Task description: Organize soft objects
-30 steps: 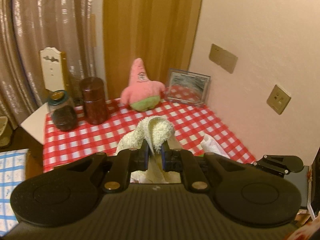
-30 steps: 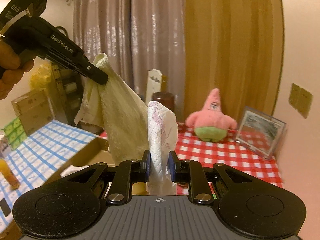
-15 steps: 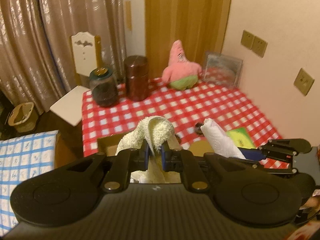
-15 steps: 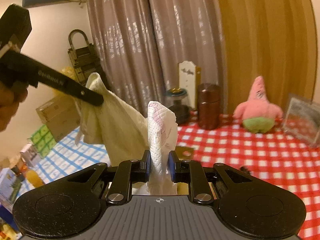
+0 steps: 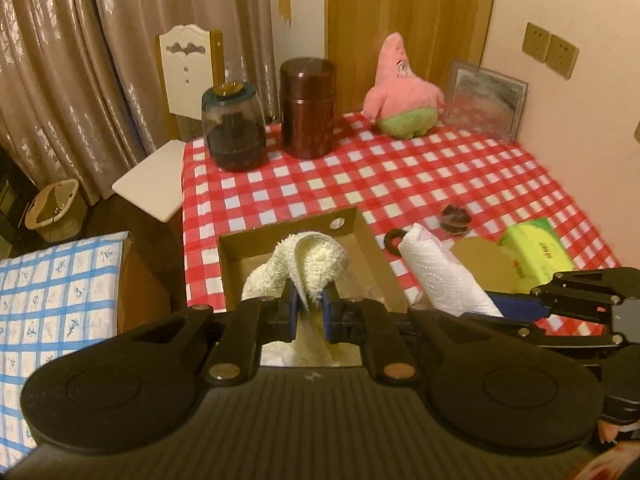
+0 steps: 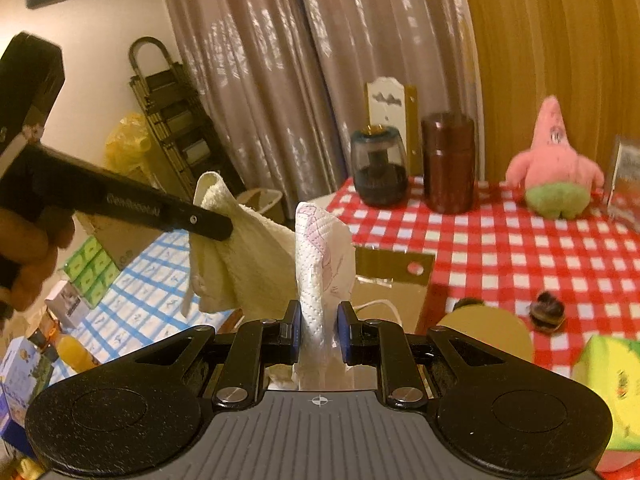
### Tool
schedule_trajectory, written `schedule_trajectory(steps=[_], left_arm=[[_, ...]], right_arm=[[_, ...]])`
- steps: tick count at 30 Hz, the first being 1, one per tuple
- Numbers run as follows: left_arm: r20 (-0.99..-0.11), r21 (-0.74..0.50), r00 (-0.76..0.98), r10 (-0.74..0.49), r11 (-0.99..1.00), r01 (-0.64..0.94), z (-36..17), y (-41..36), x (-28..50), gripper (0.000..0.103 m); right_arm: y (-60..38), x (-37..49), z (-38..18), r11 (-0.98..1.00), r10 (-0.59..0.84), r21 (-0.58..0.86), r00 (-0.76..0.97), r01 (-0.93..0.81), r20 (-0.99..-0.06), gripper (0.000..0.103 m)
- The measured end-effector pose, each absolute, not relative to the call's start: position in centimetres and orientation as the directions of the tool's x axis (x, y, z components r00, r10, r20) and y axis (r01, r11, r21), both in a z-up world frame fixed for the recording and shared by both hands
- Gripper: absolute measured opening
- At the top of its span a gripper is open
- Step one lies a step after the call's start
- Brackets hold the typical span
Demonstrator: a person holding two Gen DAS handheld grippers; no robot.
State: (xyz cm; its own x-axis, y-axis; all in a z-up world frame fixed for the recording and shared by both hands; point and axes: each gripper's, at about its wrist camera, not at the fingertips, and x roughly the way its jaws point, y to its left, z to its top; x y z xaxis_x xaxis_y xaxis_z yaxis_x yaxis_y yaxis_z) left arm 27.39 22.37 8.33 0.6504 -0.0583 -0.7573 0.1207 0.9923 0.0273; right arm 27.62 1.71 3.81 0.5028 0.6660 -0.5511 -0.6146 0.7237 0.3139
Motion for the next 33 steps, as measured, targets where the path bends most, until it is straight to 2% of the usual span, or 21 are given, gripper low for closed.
schedule_trajectory(steps=[14, 33], left_arm=[[-0.804, -0.026, 0.589, -0.084, 0.994, 0.105, -0.1, 24.0, 31.3, 0.01], [-0.832, -0.006, 0.551, -0.063, 0.994, 0.105, -4.5, 24.7, 32.8, 0.01]], right_arm=[[5.2, 29.6, -1.5, 0.765, 0.608, 0.287, 0.499, -0.577, -0.617, 0.019], [7.7, 30.9, -5.3, 0.805, 0.557, 0.287, 0.493, -0.519, -0.669, 0.019]])
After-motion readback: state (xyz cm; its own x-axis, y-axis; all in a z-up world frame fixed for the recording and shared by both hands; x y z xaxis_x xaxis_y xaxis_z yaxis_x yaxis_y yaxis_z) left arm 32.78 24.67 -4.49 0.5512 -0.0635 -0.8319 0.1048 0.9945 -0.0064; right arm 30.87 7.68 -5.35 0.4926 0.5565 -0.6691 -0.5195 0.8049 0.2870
